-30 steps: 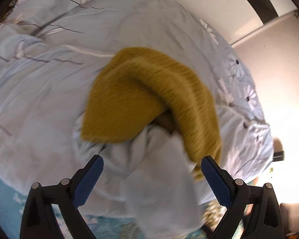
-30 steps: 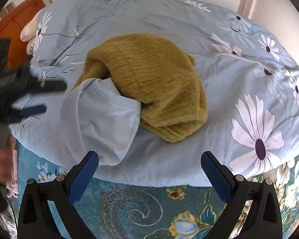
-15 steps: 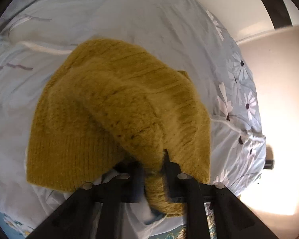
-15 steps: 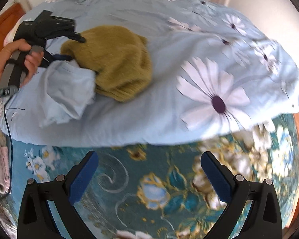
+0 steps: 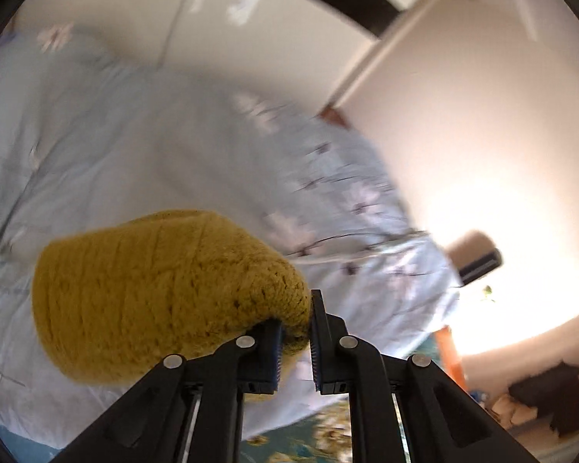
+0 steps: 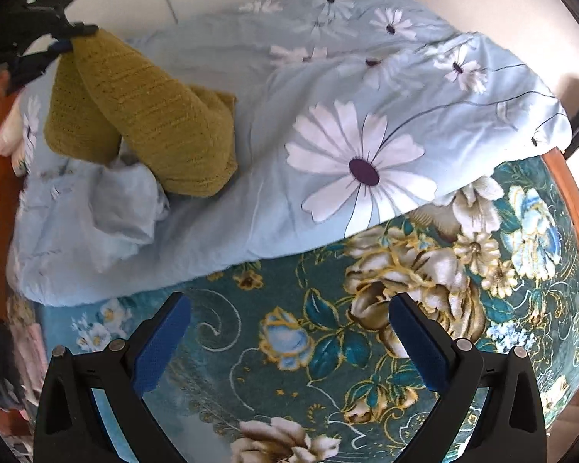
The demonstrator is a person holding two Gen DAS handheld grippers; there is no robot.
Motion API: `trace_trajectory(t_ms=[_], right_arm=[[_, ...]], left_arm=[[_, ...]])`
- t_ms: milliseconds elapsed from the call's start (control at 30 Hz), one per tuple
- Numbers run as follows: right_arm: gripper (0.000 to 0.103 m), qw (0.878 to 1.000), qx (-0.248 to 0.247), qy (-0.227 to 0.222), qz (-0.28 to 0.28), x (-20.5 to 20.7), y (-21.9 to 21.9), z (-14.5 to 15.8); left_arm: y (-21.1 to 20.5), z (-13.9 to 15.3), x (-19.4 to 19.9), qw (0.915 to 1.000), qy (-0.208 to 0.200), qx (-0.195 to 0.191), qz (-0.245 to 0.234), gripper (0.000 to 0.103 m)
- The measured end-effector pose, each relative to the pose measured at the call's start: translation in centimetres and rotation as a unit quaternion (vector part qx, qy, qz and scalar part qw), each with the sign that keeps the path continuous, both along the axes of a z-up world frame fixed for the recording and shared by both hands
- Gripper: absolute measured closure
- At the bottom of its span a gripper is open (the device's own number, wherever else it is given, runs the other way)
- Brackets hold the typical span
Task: Fold clothes
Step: 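Grasp the mustard vest with the left gripper and lift it off the duvet, then lower the held vest onto the teal blanket with the left gripper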
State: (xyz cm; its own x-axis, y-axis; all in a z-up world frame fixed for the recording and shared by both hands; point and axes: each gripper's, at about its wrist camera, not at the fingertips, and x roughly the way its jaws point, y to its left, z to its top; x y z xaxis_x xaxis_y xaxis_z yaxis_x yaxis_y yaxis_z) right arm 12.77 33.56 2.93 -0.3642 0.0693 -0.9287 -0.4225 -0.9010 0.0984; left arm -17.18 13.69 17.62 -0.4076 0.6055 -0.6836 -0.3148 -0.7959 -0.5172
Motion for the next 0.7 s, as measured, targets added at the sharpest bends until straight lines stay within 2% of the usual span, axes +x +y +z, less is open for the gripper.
trace_trajectory(t_ms=[100, 200, 300, 367, 467, 500, 533, 633, 700], right_arm=[[0.001, 1.0, 0.004, 0.022, -0.011, 1.9, 0.7, 2.4], [0.001, 0.999, 0.008, 0.043, -0.022, 3.8, 1.5, 4.7], [0.001, 0.997, 0.012, 0.065, -0.033, 5.8, 2.2, 7.1], [0.001, 0.996, 0.023, 0.07, -0.05, 8.0, 3.3, 8.3], [0.001, 0.993, 0.043, 0.074, -0.081, 12.0, 5.4, 9.8], [0.001, 0.992, 0.049, 0.076, -0.091, 13.3, 6.1, 10.3], [0.001, 0.99, 0.056, 0.074, -0.102, 14.7, 6.7, 10.6], [0.001, 0.989, 0.062, 0.047, -0.13, 18.3, 7.8, 9.7], [0.001, 0.988, 0.055, 0.022, -0.145, 20.7, 8.3, 8.5]], left_arm=[[1.6, 5.7, 2.9, 0.9985, 0.03, 0.035, -0.029, 0.091], [2.0, 11.4, 7.7, 0.9939, 0.063, 0.067, -0.061, 0.091], [1.0, 15.3, 12.3, 0.9863, 0.081, 0.117, -0.083, 0.091], [-1.2, 16.2, 15.6, 0.9817, 0.075, 0.15, -0.09, 0.091], [-4.2, 14.3, 19.4, 0.9846, 0.063, 0.14, -0.083, 0.09], [-5.6, 13.0, 20.6, 0.9877, 0.047, 0.128, -0.076, 0.09], [-7.0, 10.7, 21.7, 0.9909, 0.018, 0.114, -0.068, 0.09], [-9.5, 2.6, 23.9, 0.9966, -0.066, 0.034, -0.037, 0.09], [-11.2, -4.0, 24.8, 0.9898, -0.14, -0.026, -0.01, 0.09]])
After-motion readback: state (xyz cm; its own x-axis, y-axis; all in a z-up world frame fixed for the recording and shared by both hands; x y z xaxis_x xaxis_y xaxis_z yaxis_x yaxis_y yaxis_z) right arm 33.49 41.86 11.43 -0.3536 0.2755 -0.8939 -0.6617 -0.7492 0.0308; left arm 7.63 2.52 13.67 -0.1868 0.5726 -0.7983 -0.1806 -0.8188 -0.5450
